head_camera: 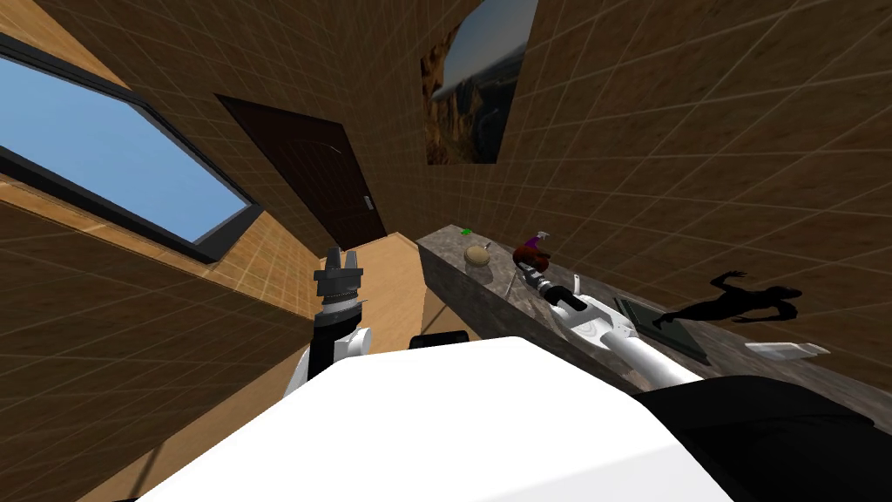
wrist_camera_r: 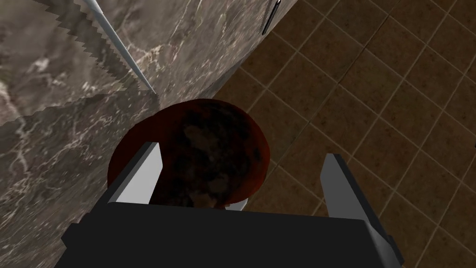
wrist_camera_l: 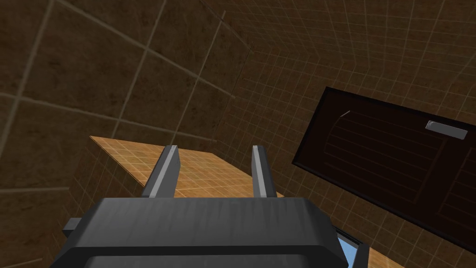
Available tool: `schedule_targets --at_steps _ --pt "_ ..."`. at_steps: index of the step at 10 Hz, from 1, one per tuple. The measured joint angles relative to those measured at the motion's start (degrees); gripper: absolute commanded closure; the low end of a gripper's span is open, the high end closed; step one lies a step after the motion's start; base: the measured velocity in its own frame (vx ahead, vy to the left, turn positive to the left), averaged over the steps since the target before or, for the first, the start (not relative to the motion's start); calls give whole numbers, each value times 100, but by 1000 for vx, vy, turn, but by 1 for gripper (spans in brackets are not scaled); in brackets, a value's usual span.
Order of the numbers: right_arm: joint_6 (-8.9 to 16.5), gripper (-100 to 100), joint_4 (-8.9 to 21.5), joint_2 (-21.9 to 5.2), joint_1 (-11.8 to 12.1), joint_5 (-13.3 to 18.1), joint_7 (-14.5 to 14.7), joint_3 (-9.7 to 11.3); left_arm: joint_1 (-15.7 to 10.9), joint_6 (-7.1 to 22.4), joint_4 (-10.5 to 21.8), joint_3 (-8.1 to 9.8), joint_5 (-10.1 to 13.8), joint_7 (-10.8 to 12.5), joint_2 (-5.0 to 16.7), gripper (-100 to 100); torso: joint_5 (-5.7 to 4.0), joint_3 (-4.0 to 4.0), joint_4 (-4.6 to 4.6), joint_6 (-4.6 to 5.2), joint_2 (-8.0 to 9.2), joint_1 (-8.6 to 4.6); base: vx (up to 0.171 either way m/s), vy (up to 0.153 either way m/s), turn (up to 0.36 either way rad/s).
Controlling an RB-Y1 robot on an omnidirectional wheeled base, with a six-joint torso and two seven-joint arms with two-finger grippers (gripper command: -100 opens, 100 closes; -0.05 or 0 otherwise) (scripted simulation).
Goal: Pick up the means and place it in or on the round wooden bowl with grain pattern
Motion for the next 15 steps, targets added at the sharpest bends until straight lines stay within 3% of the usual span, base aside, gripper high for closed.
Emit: schedule_targets --at_steps 4,6,8,9,11,13,15 --pt "292 -100 560 -458 -70 -128 119 207 0 0 0 0 0 0 0 0 -1 -2 -1 0 -4 -1 14 69 98" --pt "681 -100 743 -788 41 -223 249 256 0 0 0 0 0 0 0 0 3 -3 -1 0 -5 15 16 97 104" --pt "798 -100 1071 -1028 11 -333 319 425 0 0 0 0 0 0 0 0 2 -2 -1 1 -4 11 27 93 127" --pt "975 -100 1161 -1096 36 -340 403 468 0 0 0 0 0 0 0 0 2 -5 -2 0 -9 13 39 106 163" --pt "1254 -100 1535 -1423 -29 -527 555 754 1 0 0 0 0 0 0 0 4 -11 -4 1 -19 18 54 118 151" --pt "1457 -100 1719 -1549 236 -556 717 799 1 0 0 0 0 0 -1 0 6 -6 -3 3 -11 32 36 124 88" --pt "1668 -100 1766 -1685 215 -649 803 926 1 0 0 0 0 0 0 0 3 -2 -1 2 -3 11 26 79 121"
